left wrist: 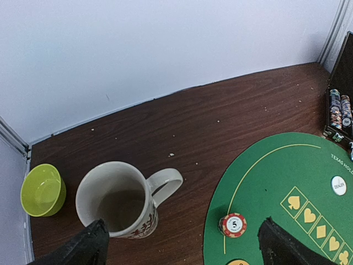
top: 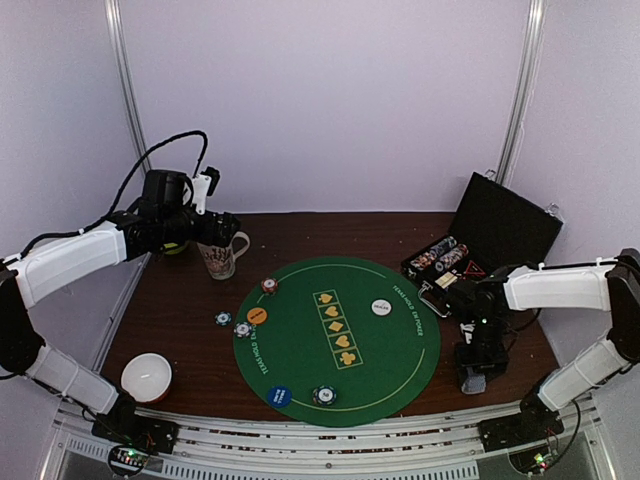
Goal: Distribute texas hold em gaming equipment
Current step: Pick up the poker card from the corner of the board, then place the poker card on the poker table mat.
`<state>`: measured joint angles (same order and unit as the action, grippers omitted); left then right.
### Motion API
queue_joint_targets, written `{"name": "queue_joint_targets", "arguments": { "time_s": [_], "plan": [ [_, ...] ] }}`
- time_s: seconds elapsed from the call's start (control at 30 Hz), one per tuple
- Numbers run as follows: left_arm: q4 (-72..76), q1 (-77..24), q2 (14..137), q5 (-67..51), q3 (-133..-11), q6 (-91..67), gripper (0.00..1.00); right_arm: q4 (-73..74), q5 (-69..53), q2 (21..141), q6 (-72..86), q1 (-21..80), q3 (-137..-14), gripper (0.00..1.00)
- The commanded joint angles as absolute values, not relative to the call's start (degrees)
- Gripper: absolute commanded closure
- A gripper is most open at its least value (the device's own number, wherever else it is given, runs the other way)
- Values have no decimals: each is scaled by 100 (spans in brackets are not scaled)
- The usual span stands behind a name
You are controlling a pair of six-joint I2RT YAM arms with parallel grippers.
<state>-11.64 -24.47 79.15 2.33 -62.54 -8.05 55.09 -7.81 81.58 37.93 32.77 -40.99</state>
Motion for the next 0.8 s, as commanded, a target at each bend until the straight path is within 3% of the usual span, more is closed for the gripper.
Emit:
{"name": "queue_joint_targets", "arguments": {
  "time_s": [0.0,0.33,0.77],
  "plan": [
    [-1027,-2399,7901,167,-6214,-770,2,5481,-659,8174,3893,3343,-4125,53],
    [-1027,-2390,7910,168,-6218,-774,2,5985,-350,8345,4020,4018,-5209,54],
    [-993,-2342,7917,156,-6170,-808,2,6224,-24,10829,2469,5379,-7656,53]
  ]
}}
